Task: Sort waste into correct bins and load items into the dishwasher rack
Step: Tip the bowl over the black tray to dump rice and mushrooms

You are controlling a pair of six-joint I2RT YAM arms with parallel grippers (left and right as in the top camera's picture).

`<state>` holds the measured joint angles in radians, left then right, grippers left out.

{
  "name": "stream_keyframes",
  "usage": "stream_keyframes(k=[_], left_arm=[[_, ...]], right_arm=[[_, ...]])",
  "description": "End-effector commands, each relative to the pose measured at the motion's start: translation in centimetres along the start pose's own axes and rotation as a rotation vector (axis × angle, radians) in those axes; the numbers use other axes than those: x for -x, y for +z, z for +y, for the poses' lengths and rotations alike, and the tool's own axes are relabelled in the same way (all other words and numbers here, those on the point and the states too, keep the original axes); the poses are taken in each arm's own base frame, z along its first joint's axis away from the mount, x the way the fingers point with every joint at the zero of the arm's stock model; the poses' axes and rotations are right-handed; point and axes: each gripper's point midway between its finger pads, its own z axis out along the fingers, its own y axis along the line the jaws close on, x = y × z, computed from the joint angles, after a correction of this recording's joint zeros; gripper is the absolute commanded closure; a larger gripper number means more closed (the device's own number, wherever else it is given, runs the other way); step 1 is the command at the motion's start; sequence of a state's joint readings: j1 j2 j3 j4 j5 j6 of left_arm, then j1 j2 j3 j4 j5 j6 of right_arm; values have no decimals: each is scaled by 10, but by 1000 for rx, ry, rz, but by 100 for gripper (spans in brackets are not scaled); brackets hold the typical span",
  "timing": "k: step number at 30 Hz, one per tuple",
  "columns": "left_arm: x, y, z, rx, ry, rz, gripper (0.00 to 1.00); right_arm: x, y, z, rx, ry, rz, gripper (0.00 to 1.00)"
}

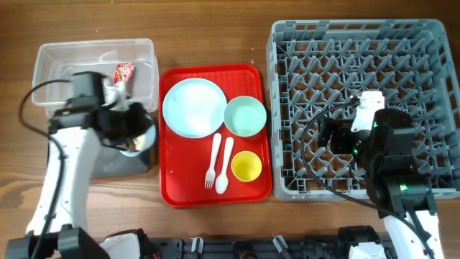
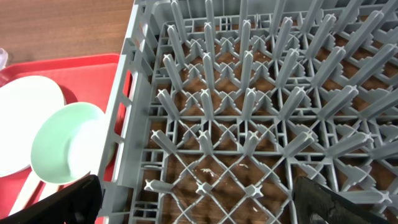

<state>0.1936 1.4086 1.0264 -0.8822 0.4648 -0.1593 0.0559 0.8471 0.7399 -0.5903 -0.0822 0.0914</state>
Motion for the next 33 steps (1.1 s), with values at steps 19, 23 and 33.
stream_keyframes(k=[19, 23, 33], left_arm=[[61, -53, 22, -1000, -559, 10, 96], [63, -58, 21, -1032, -595, 21, 96], [54, -50, 8, -939, -484, 21, 96]], right_arm=[[9, -4, 2, 8, -10, -20, 0], [9, -4, 2, 8, -9, -20, 0], [9, -4, 2, 8, -10, -20, 0]])
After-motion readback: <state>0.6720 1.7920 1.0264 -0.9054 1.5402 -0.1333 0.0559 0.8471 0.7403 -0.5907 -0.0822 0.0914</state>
